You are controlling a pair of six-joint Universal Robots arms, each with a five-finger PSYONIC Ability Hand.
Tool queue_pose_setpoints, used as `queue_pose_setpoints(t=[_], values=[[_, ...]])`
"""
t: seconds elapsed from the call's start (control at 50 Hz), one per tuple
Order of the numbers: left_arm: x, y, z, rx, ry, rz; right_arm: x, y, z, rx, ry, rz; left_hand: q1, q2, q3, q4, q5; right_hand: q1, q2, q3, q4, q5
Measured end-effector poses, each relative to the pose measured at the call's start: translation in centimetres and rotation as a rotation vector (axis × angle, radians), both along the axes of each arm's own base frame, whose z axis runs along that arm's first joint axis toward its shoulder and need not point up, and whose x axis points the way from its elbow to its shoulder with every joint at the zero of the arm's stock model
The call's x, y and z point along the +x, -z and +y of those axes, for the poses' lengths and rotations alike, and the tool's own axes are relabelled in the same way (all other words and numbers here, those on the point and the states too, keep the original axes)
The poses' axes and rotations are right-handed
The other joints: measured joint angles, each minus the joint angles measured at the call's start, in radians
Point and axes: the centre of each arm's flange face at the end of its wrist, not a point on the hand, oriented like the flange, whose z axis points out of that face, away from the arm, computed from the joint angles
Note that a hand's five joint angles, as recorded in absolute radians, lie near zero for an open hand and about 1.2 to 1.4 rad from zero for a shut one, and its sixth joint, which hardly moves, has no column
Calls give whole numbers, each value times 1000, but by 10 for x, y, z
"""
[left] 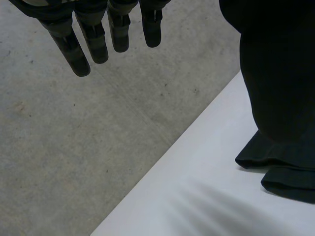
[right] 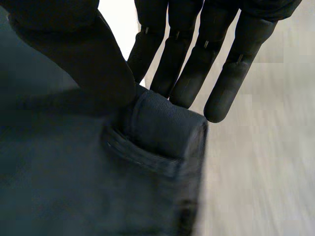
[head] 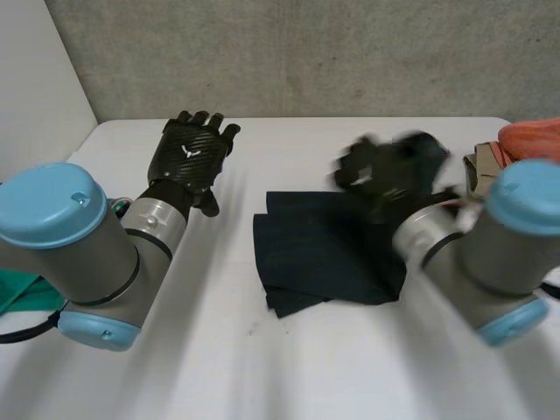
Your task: Fold the laundry.
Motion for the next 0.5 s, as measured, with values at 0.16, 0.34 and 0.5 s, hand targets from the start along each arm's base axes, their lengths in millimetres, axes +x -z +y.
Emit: queue_pose_setpoints(t=[0.16,0.34,0.5], values=[[5,1,1,11,-10,2,67,61,89,8,-495,89,0,0,0,0,0,-92,-131,-143,-146,-125],[2,-7,-3,-3,-7,41,60,43,94,127,-465,-17,0,0,0,0,0,-894,-959,-977,-979,-952],[-16,-32,-2,-30,43,142,18,-19,47,488,-180,-531,0,0,0,0,0,-894,-961,-980,-987,-952]])
